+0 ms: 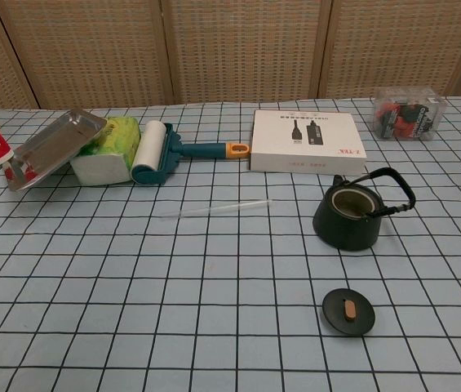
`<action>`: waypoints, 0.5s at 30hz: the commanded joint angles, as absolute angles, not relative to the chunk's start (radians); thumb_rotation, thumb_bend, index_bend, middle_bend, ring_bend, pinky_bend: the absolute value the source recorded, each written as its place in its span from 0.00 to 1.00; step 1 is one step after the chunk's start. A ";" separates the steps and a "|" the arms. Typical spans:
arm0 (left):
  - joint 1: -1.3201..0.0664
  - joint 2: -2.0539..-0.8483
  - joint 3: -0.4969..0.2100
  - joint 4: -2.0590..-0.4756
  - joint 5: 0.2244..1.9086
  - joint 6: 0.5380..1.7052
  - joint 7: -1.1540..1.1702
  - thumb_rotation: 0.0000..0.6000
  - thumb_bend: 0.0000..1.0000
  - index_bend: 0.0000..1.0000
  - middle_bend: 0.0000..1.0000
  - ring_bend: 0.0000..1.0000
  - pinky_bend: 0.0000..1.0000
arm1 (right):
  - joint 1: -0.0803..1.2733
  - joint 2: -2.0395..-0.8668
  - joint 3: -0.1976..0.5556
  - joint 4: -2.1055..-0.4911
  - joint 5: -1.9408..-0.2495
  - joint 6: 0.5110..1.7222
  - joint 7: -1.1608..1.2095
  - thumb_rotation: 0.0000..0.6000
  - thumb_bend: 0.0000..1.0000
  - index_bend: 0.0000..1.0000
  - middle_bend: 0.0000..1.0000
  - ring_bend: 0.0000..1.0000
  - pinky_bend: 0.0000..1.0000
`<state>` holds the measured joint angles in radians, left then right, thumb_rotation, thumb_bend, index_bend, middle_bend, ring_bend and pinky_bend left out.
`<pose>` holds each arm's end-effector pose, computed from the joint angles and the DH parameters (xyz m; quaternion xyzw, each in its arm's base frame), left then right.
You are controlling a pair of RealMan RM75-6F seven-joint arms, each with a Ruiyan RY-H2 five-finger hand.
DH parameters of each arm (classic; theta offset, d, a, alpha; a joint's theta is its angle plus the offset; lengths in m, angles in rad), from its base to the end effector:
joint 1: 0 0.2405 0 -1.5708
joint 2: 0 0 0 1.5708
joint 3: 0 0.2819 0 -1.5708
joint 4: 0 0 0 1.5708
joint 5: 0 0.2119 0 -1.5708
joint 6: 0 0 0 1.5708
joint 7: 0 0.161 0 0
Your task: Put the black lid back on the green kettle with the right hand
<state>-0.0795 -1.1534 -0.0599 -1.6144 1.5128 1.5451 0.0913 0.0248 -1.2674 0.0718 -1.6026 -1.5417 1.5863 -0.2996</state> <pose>-0.3264 0.1999 0.1662 -0.5925 -0.3507 -0.3943 0.6087 -0.3216 -0.1836 0.1358 0.5951 -0.3167 0.3615 0.6441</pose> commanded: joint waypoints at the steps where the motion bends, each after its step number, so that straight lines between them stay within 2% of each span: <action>1: -0.078 -1.153 -0.060 -1.617 1.514 1.549 0.091 1.00 0.00 0.00 0.00 0.00 0.00 | 0.025 -1.267 0.071 -1.602 -1.543 1.586 -0.299 1.00 0.23 0.00 0.00 0.00 0.00; 15: -0.075 -1.153 -0.059 -1.622 1.516 1.554 0.103 1.00 0.00 0.00 0.00 0.00 0.00 | 0.023 -1.263 0.064 -1.608 -1.560 1.593 -0.296 1.00 0.22 0.00 0.00 0.00 0.00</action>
<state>-0.0747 -1.1532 -0.0593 -1.6218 1.5157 1.5542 0.1025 0.0227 -1.2638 0.0641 -1.6078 -1.5600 1.5929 -0.2964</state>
